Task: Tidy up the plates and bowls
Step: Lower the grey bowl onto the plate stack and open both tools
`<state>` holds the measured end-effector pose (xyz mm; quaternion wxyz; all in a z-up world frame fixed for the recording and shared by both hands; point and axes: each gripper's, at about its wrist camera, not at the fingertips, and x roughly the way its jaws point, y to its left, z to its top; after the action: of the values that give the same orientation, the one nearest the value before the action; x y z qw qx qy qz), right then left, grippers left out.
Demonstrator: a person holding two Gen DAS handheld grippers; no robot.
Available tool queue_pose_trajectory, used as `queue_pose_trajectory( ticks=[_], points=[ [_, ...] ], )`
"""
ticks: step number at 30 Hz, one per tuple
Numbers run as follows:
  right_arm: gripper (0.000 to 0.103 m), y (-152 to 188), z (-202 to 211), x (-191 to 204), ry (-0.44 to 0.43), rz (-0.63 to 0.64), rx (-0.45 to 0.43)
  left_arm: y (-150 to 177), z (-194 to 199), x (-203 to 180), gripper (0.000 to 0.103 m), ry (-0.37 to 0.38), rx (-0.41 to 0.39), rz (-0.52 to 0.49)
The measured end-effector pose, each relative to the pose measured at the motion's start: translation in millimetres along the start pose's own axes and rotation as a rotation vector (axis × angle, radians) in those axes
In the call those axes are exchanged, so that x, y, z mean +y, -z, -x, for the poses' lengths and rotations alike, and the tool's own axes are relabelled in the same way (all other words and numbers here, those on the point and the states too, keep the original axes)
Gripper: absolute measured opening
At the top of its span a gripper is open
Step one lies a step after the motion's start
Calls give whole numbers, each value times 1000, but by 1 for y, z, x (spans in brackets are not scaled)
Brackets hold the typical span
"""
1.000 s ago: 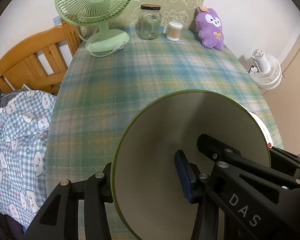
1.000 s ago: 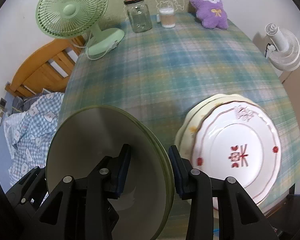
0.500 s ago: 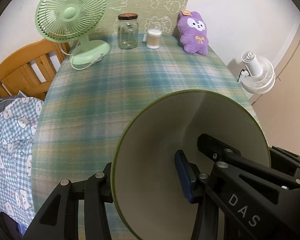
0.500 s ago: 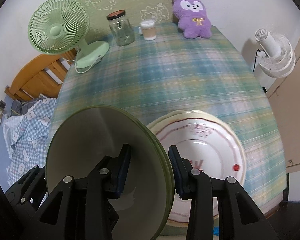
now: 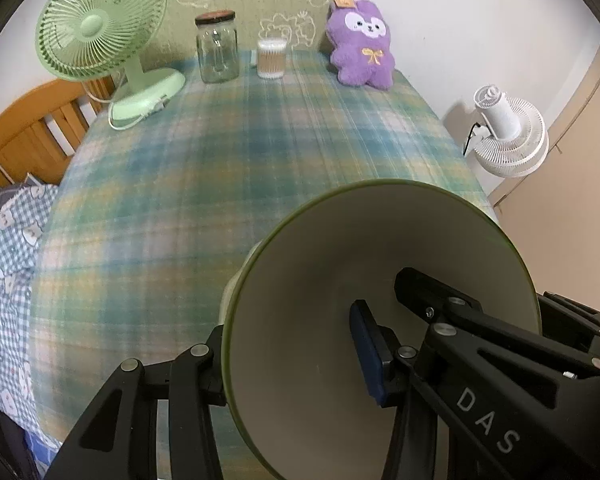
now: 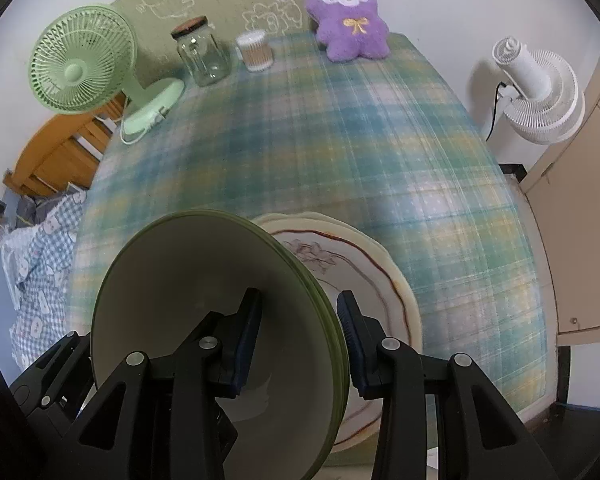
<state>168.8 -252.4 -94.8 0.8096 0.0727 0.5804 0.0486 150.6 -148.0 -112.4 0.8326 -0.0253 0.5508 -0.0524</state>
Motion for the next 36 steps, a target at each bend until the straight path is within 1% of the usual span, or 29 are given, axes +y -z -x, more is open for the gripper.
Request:
queue_pose_trajectory(
  ticks=[8, 10, 14, 20, 27, 33, 36],
  points=[
    [42, 0, -21, -21, -12, 25, 72, 5, -20, -16, 48, -21, 59, 42],
    [42, -1, -26, -22, -20, 33, 85, 5, -22, -18, 48, -34, 62, 49],
    [42, -4, -29, -23, -27, 56, 84, 3, -23, -21, 48, -60, 51, 56],
    [42, -8, -31, -21, -38, 83, 81, 2, -25, -21, 49, -74, 44, 69],
    [42, -6, -31, -25, -55, 93, 80, 6, -23, -26, 49, -89, 27, 61],
    [43, -3, -25, -27, -80, 108, 59, 8, -22, -25, 54, -90, 21, 83],
    [43, -1, -21, -26, -75, 128, 47, 9, -18, -28, 57, -101, 13, 82]
  ],
)
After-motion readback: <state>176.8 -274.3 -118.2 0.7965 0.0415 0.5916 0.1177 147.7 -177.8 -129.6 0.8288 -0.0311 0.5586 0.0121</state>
